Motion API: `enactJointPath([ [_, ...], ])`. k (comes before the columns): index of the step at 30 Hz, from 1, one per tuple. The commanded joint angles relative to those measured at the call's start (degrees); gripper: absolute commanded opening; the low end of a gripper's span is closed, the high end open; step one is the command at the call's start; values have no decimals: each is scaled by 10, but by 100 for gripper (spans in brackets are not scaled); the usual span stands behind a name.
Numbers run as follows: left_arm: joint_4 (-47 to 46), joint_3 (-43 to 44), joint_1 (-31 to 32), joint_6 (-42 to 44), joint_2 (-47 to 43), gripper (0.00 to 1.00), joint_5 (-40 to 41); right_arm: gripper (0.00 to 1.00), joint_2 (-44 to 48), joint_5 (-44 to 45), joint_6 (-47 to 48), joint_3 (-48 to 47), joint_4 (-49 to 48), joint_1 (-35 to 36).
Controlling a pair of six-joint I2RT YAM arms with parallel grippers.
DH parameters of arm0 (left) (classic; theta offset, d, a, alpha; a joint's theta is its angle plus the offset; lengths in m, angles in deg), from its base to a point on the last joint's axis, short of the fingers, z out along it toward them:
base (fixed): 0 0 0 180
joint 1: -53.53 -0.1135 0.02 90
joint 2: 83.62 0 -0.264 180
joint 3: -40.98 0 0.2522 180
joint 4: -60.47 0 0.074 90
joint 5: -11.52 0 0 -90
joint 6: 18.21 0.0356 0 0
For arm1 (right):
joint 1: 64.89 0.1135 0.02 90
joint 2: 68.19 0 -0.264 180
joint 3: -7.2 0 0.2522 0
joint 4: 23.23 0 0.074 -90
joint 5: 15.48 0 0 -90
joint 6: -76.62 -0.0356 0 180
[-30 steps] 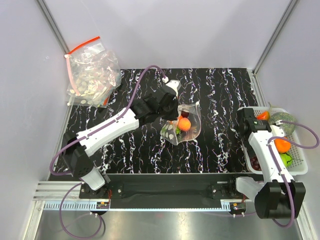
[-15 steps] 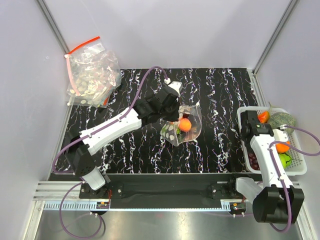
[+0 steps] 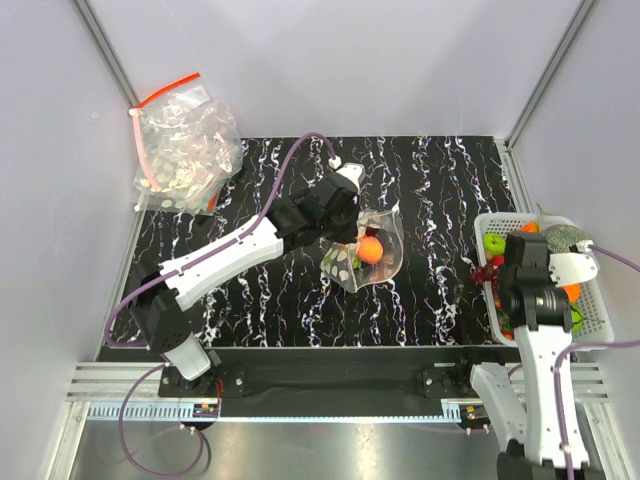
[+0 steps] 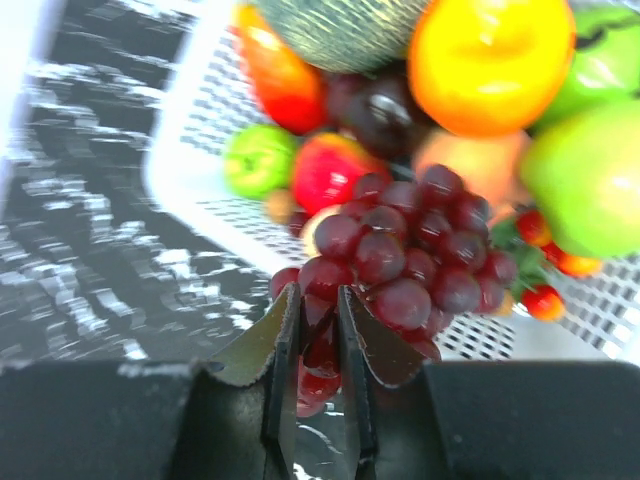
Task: Place the food in the zip-top bag and seal the zipper
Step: Pick up the fake fruit from the bin.
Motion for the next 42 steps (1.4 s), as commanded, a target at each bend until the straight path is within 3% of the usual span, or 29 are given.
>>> enactJointPath([
  [1,-13,31,4,9,-1,0,10,11,58,-34,70,14,-81,0],
  [15,-17,38,8,5,4,0,5,11,68,-100,123,-20,-93,0],
  [23,-11,84,13,5,29,0,-7,8,69,-155,166,-54,-106,0],
  [28,-17,112,19,-4,46,0,-28,8,51,-248,191,-82,-127,0],
  [33,-17,130,27,-7,56,0,-32,0,28,-381,209,-95,-172,0],
  [42,0,171,28,0,74,0,-30,1,7,-502,181,-158,-194,0],
])
